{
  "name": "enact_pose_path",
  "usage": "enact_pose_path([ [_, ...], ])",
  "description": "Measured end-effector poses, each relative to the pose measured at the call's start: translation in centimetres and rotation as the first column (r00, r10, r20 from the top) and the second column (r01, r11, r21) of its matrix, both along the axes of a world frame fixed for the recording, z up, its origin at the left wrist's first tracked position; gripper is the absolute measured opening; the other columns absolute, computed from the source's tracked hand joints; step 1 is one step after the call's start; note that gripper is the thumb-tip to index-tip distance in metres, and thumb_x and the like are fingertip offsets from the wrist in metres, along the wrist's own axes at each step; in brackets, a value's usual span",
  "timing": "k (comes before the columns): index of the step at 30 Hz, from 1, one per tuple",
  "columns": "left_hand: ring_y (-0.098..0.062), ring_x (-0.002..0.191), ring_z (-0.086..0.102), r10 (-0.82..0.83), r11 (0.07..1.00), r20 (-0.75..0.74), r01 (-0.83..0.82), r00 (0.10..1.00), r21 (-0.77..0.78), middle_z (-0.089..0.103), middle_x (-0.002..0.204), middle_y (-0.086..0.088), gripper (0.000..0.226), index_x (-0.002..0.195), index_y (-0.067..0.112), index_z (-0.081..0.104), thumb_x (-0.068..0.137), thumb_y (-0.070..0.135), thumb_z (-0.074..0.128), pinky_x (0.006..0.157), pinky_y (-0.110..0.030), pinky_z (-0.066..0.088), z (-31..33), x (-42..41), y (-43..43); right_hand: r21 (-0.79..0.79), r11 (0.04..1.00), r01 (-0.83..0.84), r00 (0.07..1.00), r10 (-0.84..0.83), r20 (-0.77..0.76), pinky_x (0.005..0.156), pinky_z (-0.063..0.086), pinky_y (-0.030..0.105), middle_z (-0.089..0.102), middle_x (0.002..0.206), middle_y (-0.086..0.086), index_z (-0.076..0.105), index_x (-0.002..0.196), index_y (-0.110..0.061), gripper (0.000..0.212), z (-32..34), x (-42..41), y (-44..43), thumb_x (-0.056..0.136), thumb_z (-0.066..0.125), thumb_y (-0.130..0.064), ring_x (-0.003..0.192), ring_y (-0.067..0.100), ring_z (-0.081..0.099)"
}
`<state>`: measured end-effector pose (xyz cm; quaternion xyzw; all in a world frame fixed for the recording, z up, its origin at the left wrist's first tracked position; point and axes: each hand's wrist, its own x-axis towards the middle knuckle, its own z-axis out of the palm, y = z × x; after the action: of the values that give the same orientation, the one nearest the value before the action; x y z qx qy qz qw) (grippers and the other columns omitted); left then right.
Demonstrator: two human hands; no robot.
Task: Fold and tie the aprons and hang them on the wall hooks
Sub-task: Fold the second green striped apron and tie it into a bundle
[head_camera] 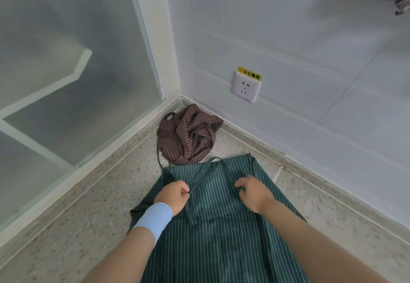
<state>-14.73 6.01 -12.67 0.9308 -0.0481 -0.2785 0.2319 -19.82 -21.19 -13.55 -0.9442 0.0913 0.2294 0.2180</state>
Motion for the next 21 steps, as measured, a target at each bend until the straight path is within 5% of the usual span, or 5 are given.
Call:
enact_pose_path([
  [5, -0.025, 0.116, 0.057, 0.118, 0.993, -0.141, -0.114, 0.983, 0.041, 0.041, 0.144, -0.003, 0.067, 0.148, 0.023, 0.029, 0.091, 0.028, 0.065, 0.087, -0.035, 0.051, -3.0, -1.3, -3.1, 0.218, 0.960, 0.176, 0.982, -0.155, -0.110, 0.087, 0.052, 0.027, 0.055, 0.138, 0.013, 0.025, 0.155, -0.020, 0.068, -1.7, -0.2, 2.0, 0.098, 0.061, -0.020, 0.112, 0.025, 0.062],
  [9, -0.016, 0.090, 0.064, 0.228, 0.960, -0.136, -0.246, 0.964, -0.132, 0.063, 0.111, 0.003, 0.046, 0.136, 0.026, 0.052, 0.093, 0.011, 0.059, 0.082, -0.033, 0.055, -3.9, -1.0, -3.0, 0.359, 0.890, 0.282, 0.959, -0.276, -0.068, 0.056, 0.045, 0.011, 0.065, 0.107, -0.001, 0.054, 0.139, -0.023, 0.044, -2.1, -0.9, 1.5, 0.098, 0.058, -0.009, 0.070, 0.006, 0.060],
  [12, -0.008, 0.081, 0.061, 0.044, 0.950, -0.309, -0.136, 0.950, -0.281, 0.070, 0.109, -0.001, 0.033, 0.112, 0.030, 0.069, 0.092, 0.006, 0.057, 0.076, -0.024, 0.049, -1.5, -0.3, -2.0, 0.365, 0.899, 0.241, 0.971, -0.225, -0.087, 0.064, 0.056, 0.020, 0.072, 0.095, -0.006, 0.076, 0.100, -0.025, 0.025, -1.0, -1.2, 0.2, 0.095, 0.061, -0.006, 0.063, 0.013, 0.063],
  [17, -0.009, 0.086, 0.065, -0.302, 0.930, -0.827, 0.337, 0.474, -0.146, 0.069, 0.110, 0.013, 0.031, 0.117, 0.032, 0.071, 0.093, 0.017, 0.058, 0.072, -0.020, 0.045, 1.7, -0.4, -0.1, 0.131, 0.913, -0.386, 0.772, 0.397, -0.495, 0.112, 0.041, 0.038, 0.067, 0.129, -0.003, 0.070, 0.122, -0.020, 0.043, 1.6, -2.1, -1.3, 0.095, 0.047, 0.004, 0.113, 0.012, 0.062],
  [21, -0.010, 0.064, 0.065, -0.011, 0.998, -0.577, -0.031, 0.817, -0.062, 0.070, 0.106, 0.006, 0.016, 0.100, 0.021, 0.073, 0.089, 0.017, 0.062, 0.055, -0.020, 0.044, 0.3, 1.0, -0.8, 0.112, 0.979, -0.172, 0.943, 0.196, -0.270, 0.095, 0.055, 0.034, 0.069, 0.124, 0.000, 0.071, 0.114, -0.027, 0.036, 1.1, -0.6, -1.7, 0.100, 0.044, -0.006, 0.094, 0.013, 0.071],
])
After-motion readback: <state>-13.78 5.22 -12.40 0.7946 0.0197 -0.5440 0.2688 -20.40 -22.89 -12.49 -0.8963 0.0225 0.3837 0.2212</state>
